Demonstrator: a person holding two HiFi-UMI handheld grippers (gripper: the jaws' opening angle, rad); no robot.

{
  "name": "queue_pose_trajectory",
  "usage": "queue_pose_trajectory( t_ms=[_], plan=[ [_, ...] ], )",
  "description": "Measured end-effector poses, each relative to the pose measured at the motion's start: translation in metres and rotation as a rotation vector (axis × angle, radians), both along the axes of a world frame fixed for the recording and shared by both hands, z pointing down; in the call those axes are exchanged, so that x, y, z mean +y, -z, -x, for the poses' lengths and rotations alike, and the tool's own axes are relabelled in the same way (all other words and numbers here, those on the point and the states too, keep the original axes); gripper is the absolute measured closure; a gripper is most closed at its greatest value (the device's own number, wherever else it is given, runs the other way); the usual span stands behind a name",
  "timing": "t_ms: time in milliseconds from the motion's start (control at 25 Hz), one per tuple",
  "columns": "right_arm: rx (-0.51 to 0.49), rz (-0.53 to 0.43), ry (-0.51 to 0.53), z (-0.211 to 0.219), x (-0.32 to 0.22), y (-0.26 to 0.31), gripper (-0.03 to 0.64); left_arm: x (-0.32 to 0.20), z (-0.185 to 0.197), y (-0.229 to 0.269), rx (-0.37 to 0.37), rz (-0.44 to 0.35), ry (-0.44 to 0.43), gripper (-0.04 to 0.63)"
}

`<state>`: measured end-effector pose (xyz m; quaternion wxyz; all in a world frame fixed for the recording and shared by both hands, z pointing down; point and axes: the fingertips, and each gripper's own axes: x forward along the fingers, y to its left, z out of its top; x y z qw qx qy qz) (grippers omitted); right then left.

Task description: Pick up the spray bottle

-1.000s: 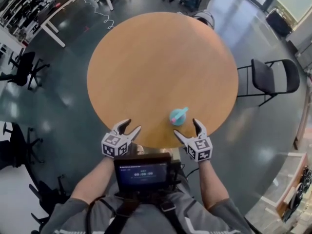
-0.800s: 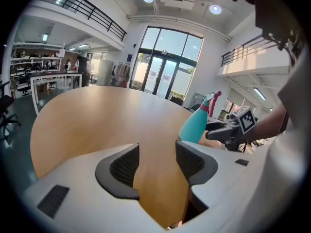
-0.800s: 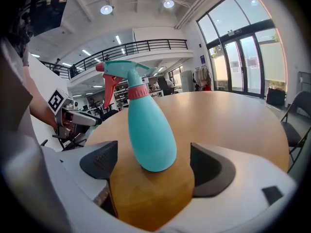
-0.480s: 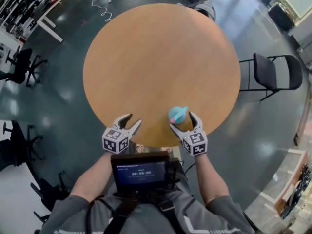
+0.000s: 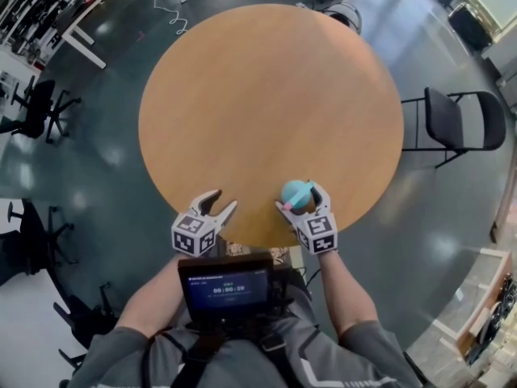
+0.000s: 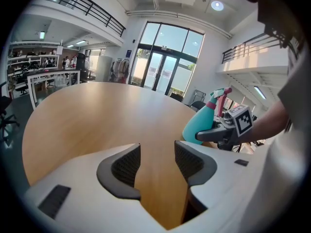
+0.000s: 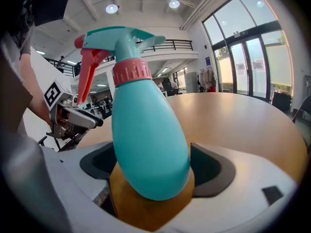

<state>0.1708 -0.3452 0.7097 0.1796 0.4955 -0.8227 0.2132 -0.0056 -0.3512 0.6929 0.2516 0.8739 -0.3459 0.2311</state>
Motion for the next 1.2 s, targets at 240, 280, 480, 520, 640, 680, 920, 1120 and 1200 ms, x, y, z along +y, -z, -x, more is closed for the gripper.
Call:
queue_pose_trajectory(
  t_ms=[240, 280, 480, 520, 640, 680, 920, 1120, 1200],
  plan=[
    [0.025, -0.022, -0.03, 0.002, -0.009, -0.003, 0.149, -0.003, 0.005, 0.007, -0.002, -0.036, 0.028, 0.405],
    [0.027, -0.013, -0.033, 0.002, -0.009, -0.004, 0.149, -0.005, 0.006, 0.009, 0.002, -0.042, 0.036, 0.41],
    [0.036, -0.009, -0.041, 0.004, -0.014, -0.007, 0.149, -0.011, 0.004, 0.015, 0.011, -0.06, 0.032, 0.462],
    [0.038, -0.01, -0.041, 0.004, -0.016, -0.007, 0.149, -0.013, 0.005, 0.016, 0.01, -0.064, 0.039, 0.462],
    [0.041, -0.01, -0.033, 0.004, -0.018, -0.006, 0.152, -0.017, 0.006, 0.017, 0.012, -0.064, 0.058, 0.462],
    [0.042, -0.008, -0.03, 0.003, -0.018, -0.006, 0.153, -0.016, 0.004, 0.018, 0.016, -0.064, 0.055, 0.462],
    [0.043, -0.006, -0.005, 0.002, -0.017, -0.01, 0.16, -0.016, 0.007, 0.021, 0.057, -0.046, 0.094, 0.538],
    [0.037, -0.017, 0.016, 0.0, -0.016, -0.003, 0.163, -0.018, 0.002, 0.026, 0.064, -0.072, 0.092, 0.558],
    [0.034, -0.019, 0.025, -0.001, -0.016, 0.004, 0.163, -0.018, -0.002, 0.032, 0.075, -0.087, 0.081, 0.569]
  ],
)
